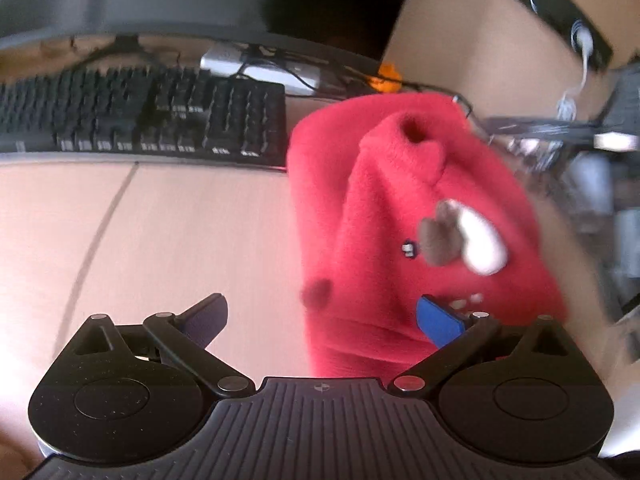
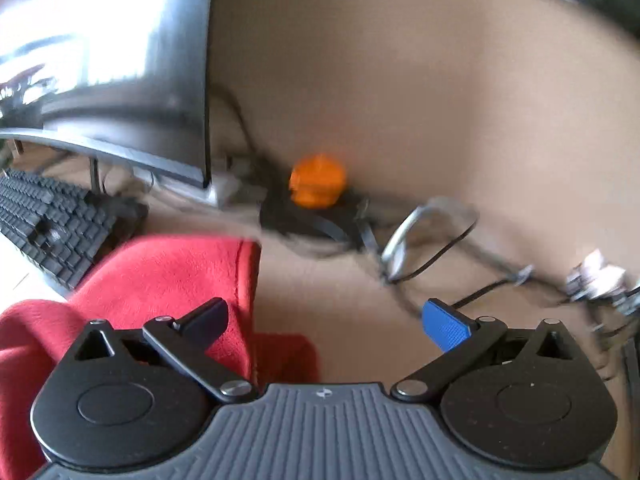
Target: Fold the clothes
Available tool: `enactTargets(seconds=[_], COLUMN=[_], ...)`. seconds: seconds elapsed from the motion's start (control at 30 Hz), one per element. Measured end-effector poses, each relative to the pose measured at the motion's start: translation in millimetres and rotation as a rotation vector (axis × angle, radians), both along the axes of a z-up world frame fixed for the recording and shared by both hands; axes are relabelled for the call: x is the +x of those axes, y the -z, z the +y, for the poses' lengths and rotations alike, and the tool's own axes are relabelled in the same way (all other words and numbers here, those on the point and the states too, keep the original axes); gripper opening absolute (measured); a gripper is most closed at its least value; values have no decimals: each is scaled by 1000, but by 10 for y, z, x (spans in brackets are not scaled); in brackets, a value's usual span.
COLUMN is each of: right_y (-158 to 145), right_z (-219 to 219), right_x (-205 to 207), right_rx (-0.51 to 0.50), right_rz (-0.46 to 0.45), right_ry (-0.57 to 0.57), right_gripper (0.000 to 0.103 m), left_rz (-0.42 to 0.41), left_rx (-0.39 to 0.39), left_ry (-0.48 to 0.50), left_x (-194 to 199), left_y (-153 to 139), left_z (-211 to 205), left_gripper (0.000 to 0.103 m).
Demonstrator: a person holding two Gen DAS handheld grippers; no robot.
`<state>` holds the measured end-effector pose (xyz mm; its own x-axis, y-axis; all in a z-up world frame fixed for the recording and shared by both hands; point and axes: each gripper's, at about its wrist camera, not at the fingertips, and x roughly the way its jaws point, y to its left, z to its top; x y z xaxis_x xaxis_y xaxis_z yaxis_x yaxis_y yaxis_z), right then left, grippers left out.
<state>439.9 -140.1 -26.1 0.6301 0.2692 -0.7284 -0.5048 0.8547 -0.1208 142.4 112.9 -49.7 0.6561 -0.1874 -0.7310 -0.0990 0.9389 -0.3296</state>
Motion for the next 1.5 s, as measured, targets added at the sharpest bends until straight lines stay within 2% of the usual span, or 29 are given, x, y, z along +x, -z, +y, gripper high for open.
enactTargets(seconds=[0.07,0.17,0.2,0.3,0.47,0.6,0.7,0.77,0.87,0.97,1.07,1.23,1.5], right_y=[228,273,275,213,-128,-364,-364,-238,40,159,191,236,228], right_z=[94,48,32,-38,-303,-567,-686,-696,-664,-701,-786,-1087,-1597], right_x=[89,123,132,87,-193,-642,-923,-1055,-1215,-1298,-1240,-1124,-1214], right_rx=[-68,-53,-47,-19,92,206,279,275,219,256,304,358,398], right_rz=[31,48,53,49,18,8,55,92,121,114,145,183,206], right_ry=[35,55,60,84,121,24,-54,-69,-62,-39,-27,48,288], right_gripper=[103,103,103,103,103,103,103,103,103,103,103,103,103], left_rz=[-10,2,18,68,16,-72,-95,-59,53,119,134,133,66], left_rx=[-63,-96,-86,7,71,79,70,57,42,22,36,45,58], left_ry=[13,78,101,165,249,261,220,183,127,109,137,198,371], left_x=[-54,-135,-150,-158,-172,-128,97,313,638,795,885,1046,1422], left_y=[-28,-13,7,48,-190,-461,-484,-385,-145,32,89,85,126], left_z=[-21,-173,-253,-487,-534,-430,-427,-448,-496,-530,-568,-655,-1159], left_gripper=[103,103,103,103,103,103,103,103,103,103,103,103,103])
